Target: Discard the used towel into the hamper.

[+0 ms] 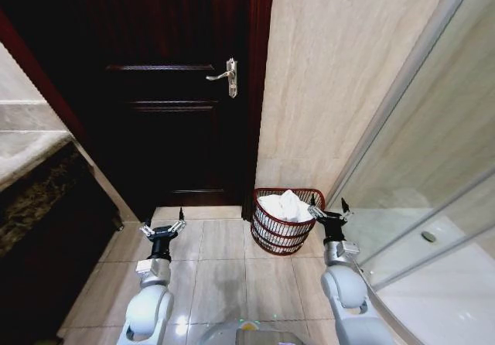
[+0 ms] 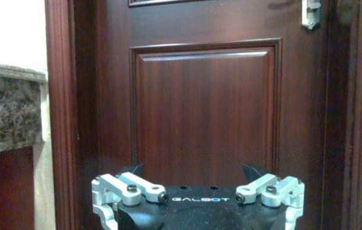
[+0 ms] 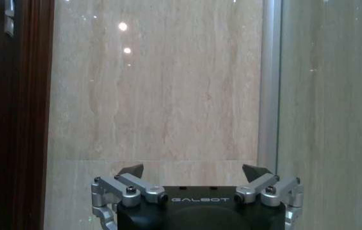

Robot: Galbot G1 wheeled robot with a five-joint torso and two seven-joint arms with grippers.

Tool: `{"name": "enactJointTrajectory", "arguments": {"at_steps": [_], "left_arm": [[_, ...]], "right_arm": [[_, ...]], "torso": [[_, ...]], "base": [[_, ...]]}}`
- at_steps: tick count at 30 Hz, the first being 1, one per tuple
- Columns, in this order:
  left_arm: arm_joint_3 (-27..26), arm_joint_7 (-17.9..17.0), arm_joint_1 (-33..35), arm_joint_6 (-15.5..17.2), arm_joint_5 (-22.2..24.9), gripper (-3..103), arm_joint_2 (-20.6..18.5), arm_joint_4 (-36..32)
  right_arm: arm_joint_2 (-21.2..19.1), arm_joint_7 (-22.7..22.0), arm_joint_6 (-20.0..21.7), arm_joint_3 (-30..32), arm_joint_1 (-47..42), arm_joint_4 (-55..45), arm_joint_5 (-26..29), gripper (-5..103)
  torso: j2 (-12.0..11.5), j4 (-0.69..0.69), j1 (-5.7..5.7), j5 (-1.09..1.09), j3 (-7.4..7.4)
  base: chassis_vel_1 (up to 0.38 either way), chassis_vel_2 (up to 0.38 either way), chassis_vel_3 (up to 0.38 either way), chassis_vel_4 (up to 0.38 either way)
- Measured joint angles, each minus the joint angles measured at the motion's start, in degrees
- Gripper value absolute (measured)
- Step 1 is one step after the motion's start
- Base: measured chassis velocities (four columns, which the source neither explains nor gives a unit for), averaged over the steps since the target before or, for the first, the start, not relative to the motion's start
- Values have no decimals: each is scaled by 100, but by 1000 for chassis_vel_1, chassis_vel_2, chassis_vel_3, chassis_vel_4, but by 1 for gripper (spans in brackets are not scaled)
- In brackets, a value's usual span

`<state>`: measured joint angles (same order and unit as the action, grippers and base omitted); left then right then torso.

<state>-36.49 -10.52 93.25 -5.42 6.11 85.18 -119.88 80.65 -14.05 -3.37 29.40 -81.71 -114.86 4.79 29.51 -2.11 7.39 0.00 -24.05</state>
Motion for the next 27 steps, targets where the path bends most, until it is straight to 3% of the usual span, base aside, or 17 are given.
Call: {"name": "enactJointTrajectory", "arguments": {"at_steps": [19,27], "left_arm": [[24,-100,-109,13,-12,100,22,59],[20,-118,-70,3,-54,100,50,5]], "right_arm": [[-11,4,-26,-26,23,8,5,100],[-18,17,-75,-44,-18,0,6,100]], "torso": [[328,0,138,0,-189],[596,0,255,0,-338]], "base": [[0,0,0,0],[0,0,0,0]]}}
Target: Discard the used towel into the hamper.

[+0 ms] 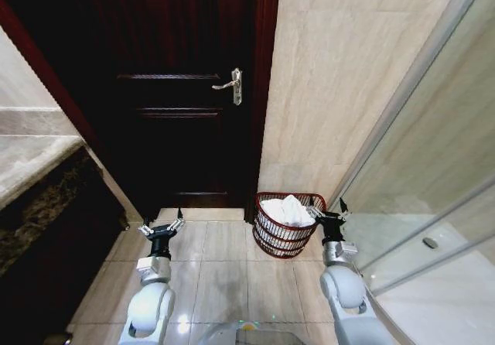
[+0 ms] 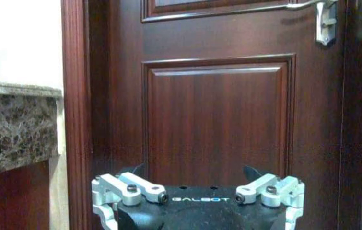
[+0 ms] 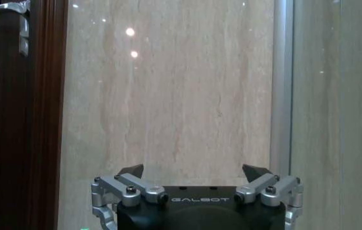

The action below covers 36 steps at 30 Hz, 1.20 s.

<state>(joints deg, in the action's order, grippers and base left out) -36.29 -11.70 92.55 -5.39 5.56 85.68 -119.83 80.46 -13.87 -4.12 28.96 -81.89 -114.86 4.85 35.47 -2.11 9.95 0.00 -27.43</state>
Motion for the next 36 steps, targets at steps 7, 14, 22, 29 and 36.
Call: {"name": "enactJointTrajectory", "arguments": {"at_steps": [7,14,22,29,36], "left_arm": [[5,-6,3,-25,-77,100,77,-2],[-21,-19,-8,-37,-78,100,69,-17],[-18,-57,-29,-13,-79,100,130,-57],[-4,-99,-71,50,-72,100,160,-105],[0,-115,-45,87,-91,100,220,-191]], "right_arm": [[-4,33,-34,10,-35,-14,5,100],[2,94,-63,34,-26,16,14,100],[0,180,-69,75,6,31,39,100],[0,238,-29,74,101,41,59,100],[11,275,37,68,160,11,78,100]], "torso": [[160,0,61,0,-99],[349,0,140,0,-208],[527,0,216,0,-310],[716,0,297,0,-419],[878,0,369,0,-509]], "base": [[0,0,0,0],[0,0,0,0],[0,0,0,0],[0,0,0,0],[0,0,0,0]]}}
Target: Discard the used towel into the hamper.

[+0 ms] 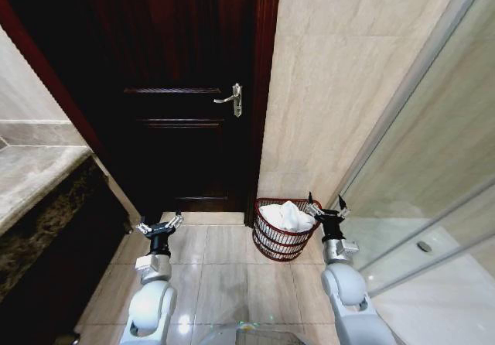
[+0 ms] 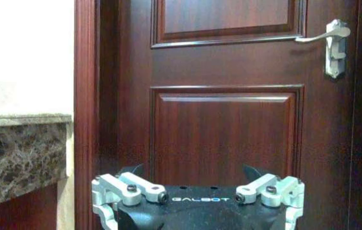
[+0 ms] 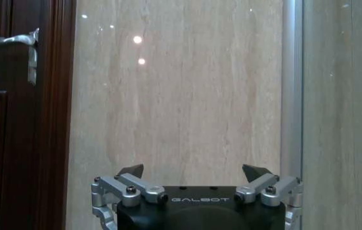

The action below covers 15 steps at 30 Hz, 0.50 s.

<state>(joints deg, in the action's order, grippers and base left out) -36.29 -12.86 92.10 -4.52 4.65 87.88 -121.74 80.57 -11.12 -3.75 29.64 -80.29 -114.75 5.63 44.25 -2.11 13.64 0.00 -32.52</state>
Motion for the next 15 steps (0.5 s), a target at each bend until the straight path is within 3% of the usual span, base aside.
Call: {"name": "enactJointTrajectory", "arguments": {"at_steps": [15], "left_arm": [[10,-3,115,-12,-119,100,107,-75]], "right_arm": [[-5,20,93,32,-18,-20,71,100]], "torso": [[402,0,171,0,-231]], "base": [[0,0,0,0]]}}
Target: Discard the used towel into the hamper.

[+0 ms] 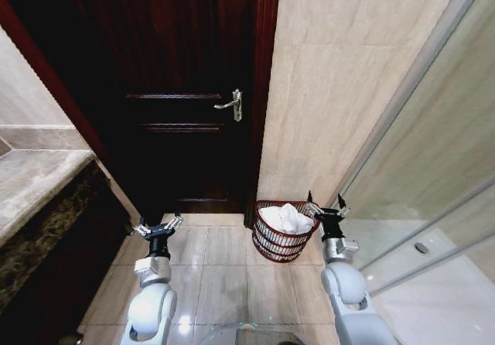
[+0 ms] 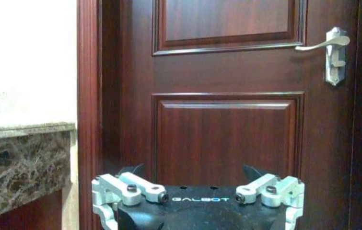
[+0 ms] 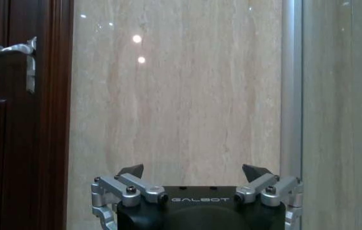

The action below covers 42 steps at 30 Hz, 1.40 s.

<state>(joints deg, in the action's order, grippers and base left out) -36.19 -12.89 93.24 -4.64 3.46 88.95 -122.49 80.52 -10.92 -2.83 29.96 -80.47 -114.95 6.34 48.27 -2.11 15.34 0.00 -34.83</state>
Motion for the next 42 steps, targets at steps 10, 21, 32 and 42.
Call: {"name": "enactJointTrajectory", "arguments": {"at_steps": [10,21,32,42], "left_arm": [[-6,11,27,46,9,100,-56,-47],[-222,45,165,-37,304,100,-400,-20],[-158,185,39,108,395,100,-725,-95],[-74,-56,4,244,374,100,-671,-196]], "right_arm": [[6,127,278,69,-24,-104,140,100],[20,359,289,235,-136,-98,229,100],[117,557,223,423,-282,-224,16,100],[96,629,223,465,-279,-289,16,100]], "torso": [[260,0,111,-1,-149],[577,0,254,-1,-323],[871,0,385,-1,-487],[1140,0,506,0,-635]], "base": [[0,0,0,0],[0,0,0,0],[0,0,0,0],[0,0,0,0]]}}
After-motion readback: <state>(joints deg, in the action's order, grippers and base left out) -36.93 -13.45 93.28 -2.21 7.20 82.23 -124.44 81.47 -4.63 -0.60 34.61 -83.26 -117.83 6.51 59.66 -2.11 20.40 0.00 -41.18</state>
